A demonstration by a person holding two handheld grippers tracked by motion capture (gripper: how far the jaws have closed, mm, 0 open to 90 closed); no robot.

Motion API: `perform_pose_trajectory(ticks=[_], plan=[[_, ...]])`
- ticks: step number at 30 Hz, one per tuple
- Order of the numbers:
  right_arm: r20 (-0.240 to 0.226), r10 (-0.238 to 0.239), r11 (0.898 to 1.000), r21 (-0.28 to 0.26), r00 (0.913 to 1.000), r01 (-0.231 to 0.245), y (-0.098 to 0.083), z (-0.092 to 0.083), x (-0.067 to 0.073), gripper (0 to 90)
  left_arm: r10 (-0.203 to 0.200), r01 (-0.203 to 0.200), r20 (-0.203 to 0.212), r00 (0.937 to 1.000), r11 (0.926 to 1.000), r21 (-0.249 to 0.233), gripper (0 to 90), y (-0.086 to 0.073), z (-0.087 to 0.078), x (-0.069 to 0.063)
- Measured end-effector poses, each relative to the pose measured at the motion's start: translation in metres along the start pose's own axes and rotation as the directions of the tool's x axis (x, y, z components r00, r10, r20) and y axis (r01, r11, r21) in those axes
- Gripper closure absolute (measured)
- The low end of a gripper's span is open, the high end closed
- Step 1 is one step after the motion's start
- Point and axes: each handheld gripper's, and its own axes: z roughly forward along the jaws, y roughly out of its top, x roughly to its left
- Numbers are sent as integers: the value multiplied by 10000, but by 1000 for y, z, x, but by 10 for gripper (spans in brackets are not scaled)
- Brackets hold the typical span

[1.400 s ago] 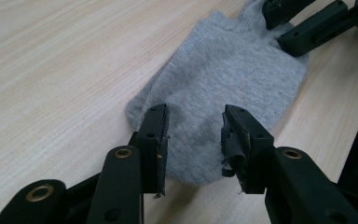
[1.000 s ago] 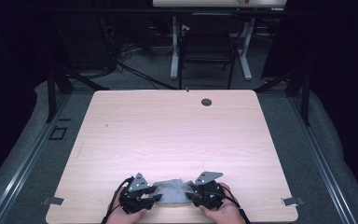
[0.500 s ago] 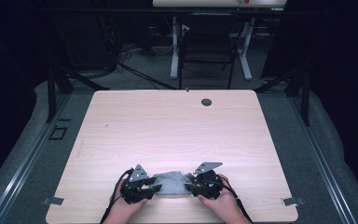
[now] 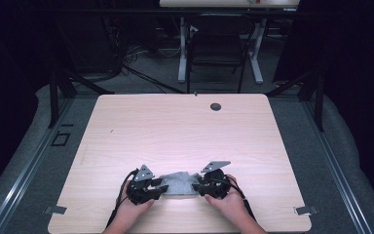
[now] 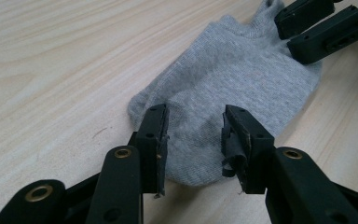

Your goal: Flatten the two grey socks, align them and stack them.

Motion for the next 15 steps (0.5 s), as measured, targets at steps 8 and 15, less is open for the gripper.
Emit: perform_pose_trajectory(ticks=[8, 15], plan=[[33, 36, 9994, -357, 10000, -35, 1, -3, 2, 605, -106, 107, 37, 9999, 9996, -246, 541, 0, -4, -2], [120, -63, 9958, -909, 9999, 74, 5, -29, 6, 586, -285, 287, 42, 9996, 9971, -705, 511, 5, -25, 1]])
